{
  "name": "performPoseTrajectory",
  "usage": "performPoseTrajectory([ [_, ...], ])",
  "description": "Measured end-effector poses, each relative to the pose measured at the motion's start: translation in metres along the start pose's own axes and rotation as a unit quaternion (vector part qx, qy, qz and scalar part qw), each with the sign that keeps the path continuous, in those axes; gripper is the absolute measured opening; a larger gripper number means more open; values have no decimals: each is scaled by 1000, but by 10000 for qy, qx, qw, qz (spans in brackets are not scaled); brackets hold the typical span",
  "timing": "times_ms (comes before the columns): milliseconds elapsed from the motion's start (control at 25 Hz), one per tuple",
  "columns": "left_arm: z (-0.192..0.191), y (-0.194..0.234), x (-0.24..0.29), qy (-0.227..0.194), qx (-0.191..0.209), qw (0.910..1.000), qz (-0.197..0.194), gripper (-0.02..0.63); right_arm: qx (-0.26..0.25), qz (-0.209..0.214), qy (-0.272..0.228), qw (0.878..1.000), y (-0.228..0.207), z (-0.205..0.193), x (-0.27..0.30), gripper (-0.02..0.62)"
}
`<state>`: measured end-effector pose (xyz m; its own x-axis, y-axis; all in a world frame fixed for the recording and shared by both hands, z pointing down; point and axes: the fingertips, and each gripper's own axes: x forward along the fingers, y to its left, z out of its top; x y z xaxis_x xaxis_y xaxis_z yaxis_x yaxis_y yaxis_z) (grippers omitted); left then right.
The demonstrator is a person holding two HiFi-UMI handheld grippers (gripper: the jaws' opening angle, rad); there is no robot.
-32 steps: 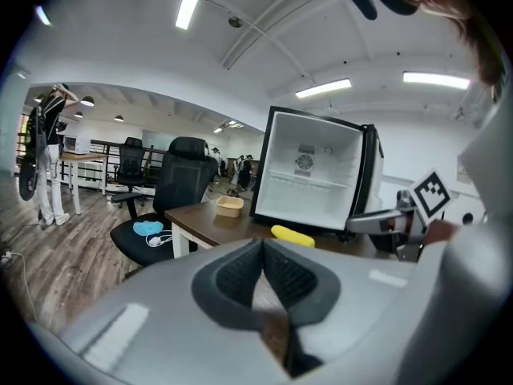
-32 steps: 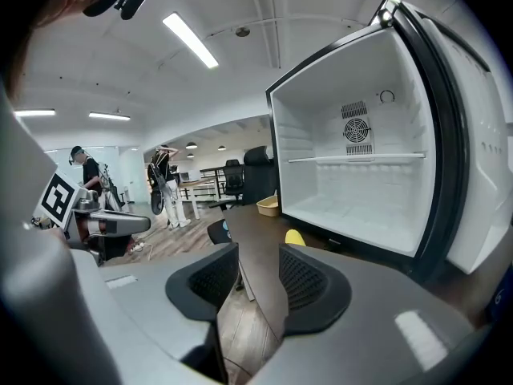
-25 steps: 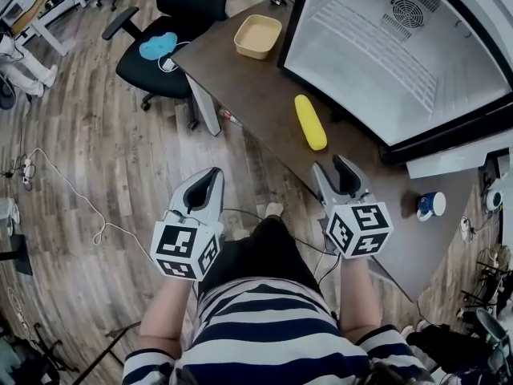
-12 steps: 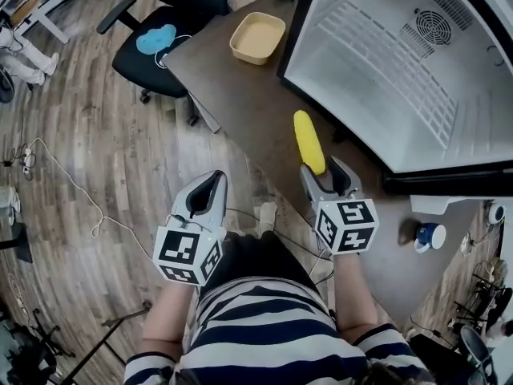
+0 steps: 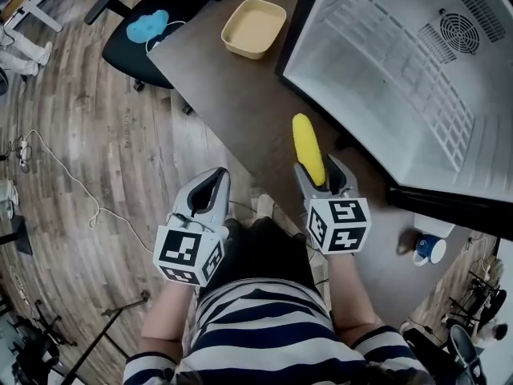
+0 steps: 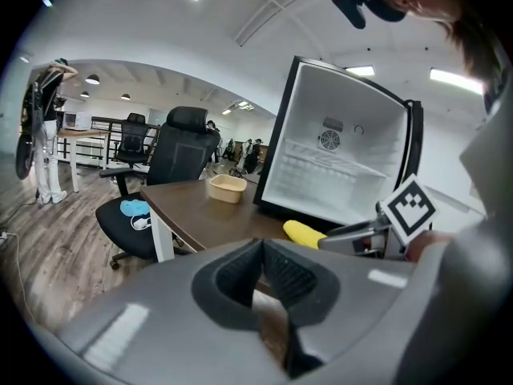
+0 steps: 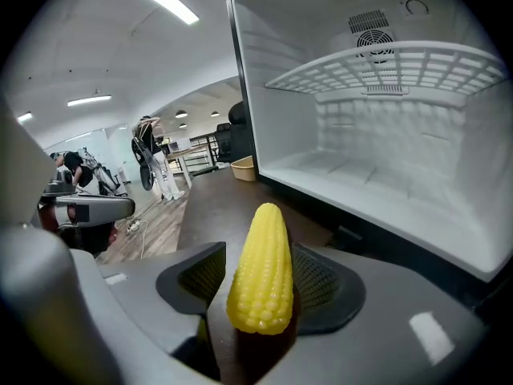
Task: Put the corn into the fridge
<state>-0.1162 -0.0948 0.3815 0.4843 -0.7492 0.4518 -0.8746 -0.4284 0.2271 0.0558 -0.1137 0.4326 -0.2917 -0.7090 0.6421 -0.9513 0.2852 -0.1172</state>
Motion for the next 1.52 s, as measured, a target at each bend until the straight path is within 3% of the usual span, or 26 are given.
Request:
performPoseTrajectory([
  [640, -18, 0, 29, 236, -147, 9996, -61, 0, 127, 33, 364, 9993, -7, -17, 25, 256],
  [920, -21, 3, 27, 241, -182, 9995, 2, 0, -166, -202, 607, 9978, -7, -26, 32, 255],
  [1520, -25, 11, 11, 209, -247, 9994, 120, 0, -534, -391, 554, 9963, -7, -23, 30, 258],
])
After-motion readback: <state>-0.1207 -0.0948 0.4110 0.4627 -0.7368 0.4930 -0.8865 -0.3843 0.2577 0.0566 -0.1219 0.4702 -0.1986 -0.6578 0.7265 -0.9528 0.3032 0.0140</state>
